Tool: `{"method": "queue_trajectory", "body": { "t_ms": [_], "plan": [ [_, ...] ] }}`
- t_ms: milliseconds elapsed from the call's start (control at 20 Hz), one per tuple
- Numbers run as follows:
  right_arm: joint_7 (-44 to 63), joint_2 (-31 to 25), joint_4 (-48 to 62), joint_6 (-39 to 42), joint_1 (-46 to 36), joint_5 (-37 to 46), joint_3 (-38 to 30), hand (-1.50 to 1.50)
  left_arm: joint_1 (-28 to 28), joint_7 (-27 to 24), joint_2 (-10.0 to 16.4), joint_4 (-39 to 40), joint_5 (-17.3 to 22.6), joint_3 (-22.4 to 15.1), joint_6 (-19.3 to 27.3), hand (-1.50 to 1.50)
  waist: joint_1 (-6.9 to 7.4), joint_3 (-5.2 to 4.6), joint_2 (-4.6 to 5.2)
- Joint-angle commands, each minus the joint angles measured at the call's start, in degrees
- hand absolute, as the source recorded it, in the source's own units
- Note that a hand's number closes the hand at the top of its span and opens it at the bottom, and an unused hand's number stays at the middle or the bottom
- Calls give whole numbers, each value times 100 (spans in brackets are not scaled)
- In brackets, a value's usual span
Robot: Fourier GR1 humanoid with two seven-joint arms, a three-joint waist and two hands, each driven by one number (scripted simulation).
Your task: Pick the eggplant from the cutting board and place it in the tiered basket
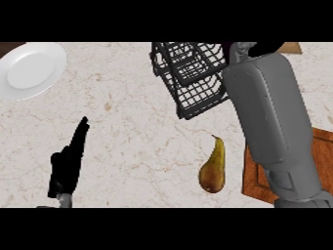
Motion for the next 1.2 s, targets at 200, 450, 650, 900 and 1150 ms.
{"method": "queue_trajectory", "body": {
  "t_ms": [200, 450, 650, 900, 1150],
  "plan": [
    [484, 41, -4, -2488, -71, -241, 31, -150, 122, 327, -145, 3, -26, -121, 55, 0, -8, -31, -14],
    [742, 41, -577, -2914, 193, 1104, -137, -150, 442, -78, -91, 203, 57, 46, 16, 0, -323, -45, -116],
    [1256, 42, -1363, -2301, 278, 1968, -374, -150, 385, 107, -177, 228, -73, 49, 238, 0, -572, -46, -199],
    [1596, 42, -2839, -1515, 874, 2155, -277, -150, 477, 175, 9, 151, 33, 266, 180, 0, -707, -41, -293],
    [1583, 42, -4339, -859, 1815, 2056, 121, -150, 617, 123, -50, 130, 115, 296, 170, 0, -837, -40, -325]
  ]
}}
